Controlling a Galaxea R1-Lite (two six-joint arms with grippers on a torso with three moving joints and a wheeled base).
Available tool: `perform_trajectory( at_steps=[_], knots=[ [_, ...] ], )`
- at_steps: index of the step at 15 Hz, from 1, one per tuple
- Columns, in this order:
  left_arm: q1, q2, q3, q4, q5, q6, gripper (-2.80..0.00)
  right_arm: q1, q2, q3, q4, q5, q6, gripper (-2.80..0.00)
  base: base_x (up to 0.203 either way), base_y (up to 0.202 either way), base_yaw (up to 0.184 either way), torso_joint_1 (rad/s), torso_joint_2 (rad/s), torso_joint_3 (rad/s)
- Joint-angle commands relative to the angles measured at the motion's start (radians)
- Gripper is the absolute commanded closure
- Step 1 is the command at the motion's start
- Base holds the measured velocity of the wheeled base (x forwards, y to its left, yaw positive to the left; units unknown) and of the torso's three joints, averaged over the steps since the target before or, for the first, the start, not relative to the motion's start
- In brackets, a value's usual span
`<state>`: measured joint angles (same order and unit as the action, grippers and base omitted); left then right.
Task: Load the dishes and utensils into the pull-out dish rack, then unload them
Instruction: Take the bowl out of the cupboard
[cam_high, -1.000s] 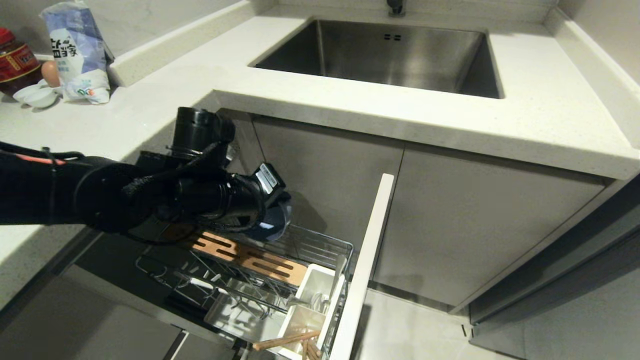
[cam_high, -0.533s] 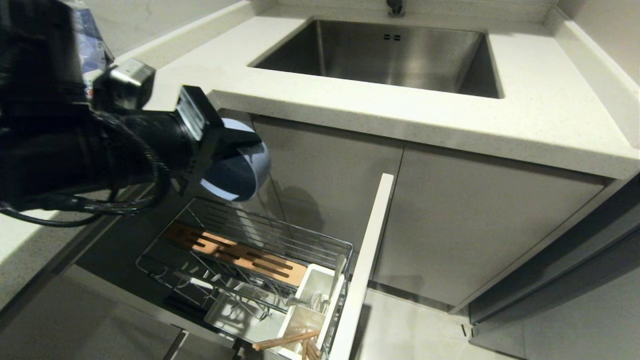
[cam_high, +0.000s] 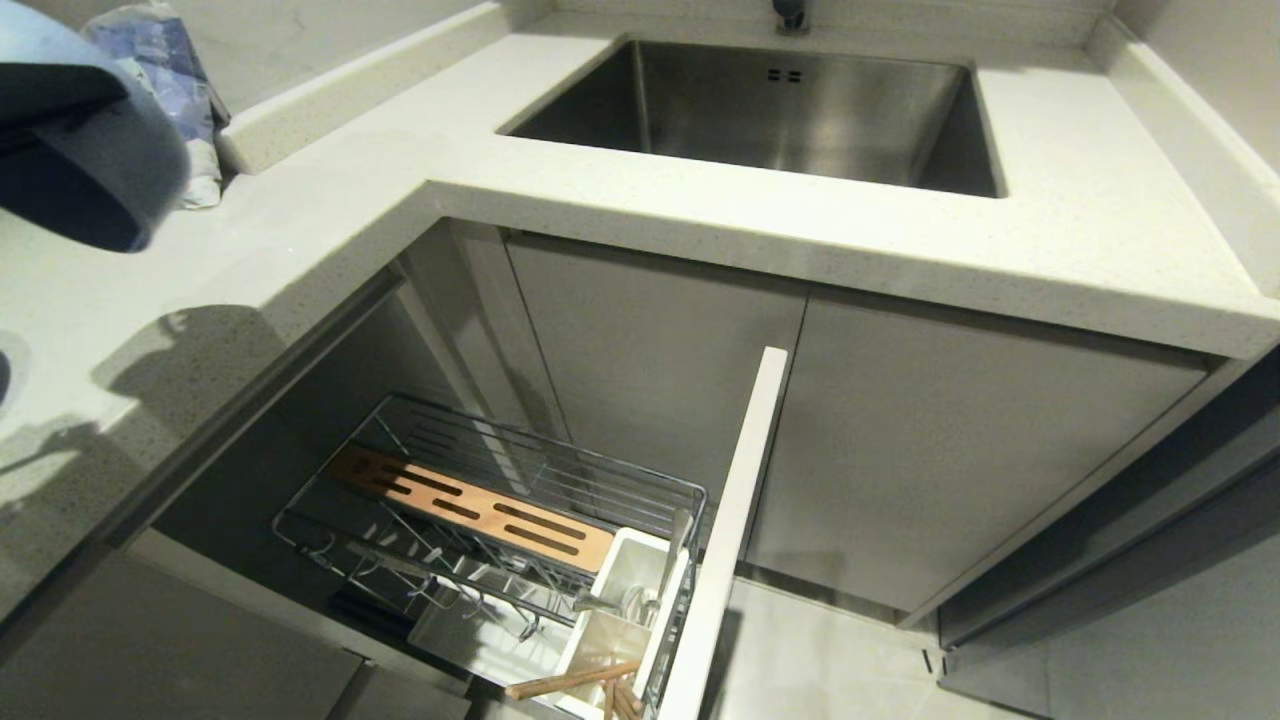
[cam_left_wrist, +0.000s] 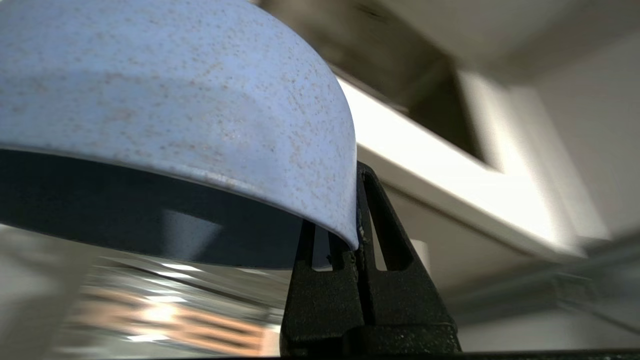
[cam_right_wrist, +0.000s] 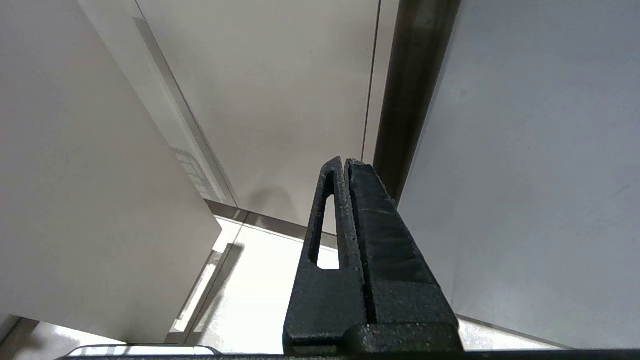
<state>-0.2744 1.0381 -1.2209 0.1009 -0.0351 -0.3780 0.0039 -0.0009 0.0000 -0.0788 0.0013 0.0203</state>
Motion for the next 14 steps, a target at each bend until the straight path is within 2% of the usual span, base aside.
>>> perform_trajectory(
  at_steps=[1, 3, 4, 7, 8, 9, 11, 13, 14],
  knots=[
    [0.208, -0.066, -0.023, 0.064, 0.002, 0.14, 0.0, 0.001, -0.001, 0.026, -0.001, 0.0, 0.001, 0.0, 0.0, 0.0, 0.0, 0.0, 0.0, 0.0],
    [0.395, -0.074, -0.063, 0.116, 0.009, 0.227, 0.0, 0.001, -0.001, 0.026, -0.001, 0.0, 0.001, 0.0, 0.0, 0.0, 0.0, 0.0, 0.0, 0.0],
    [0.469, -0.073, -0.105, 0.178, 0.03, 0.262, 0.0, 0.001, -0.001, 0.026, -0.001, 0.0, 0.0, 0.0, 0.0, 0.0, 0.0, 0.0, 0.0, 0.0],
    [0.672, -0.046, -0.307, 0.577, 0.064, 0.297, 0.0, 0.001, -0.001, 0.026, -0.001, 0.0, 0.0, 0.0, 0.0, 0.0, 0.0, 0.0, 0.0, 0.0],
    [0.715, -0.019, -0.368, 0.684, 0.07, 0.3, 0.0, 0.001, -0.001, 0.026, -0.001, 0.0, 0.001, 0.0, 0.0, 0.0, 0.0, 0.0, 0.0, 0.0],
    [0.733, 0.024, -0.416, 0.764, 0.076, 0.302, 0.0, 0.001, -0.001, 0.026, -0.001, 0.0, 0.0, 0.0, 0.0, 0.0, 0.0, 0.0, 0.0, 0.0],
    [0.752, 0.122, -0.511, 0.995, 0.093, 0.324, 0.0, 0.001, -0.001, 0.026, -0.001, 0.0, 0.001, 0.0, 0.0, 0.0, 0.0, 0.0, 0.0, 0.0],
    [0.758, 0.213, -0.587, 1.131, 0.101, 0.364, 0.0, 0.001, -0.001, 0.026, -0.001, 0.0, 0.001, 0.0, 0.0, 0.0, 0.0, 0.0, 0.0, 0.0],
    [0.765, 0.254, -0.604, 1.16, 0.103, 0.382, 0.0, 0.001, -0.001, 0.026, -0.001, 0.0, 0.001, 0.0, 0.0, 0.0, 0.0, 0.0, 0.0, 0.0]
  ],
)
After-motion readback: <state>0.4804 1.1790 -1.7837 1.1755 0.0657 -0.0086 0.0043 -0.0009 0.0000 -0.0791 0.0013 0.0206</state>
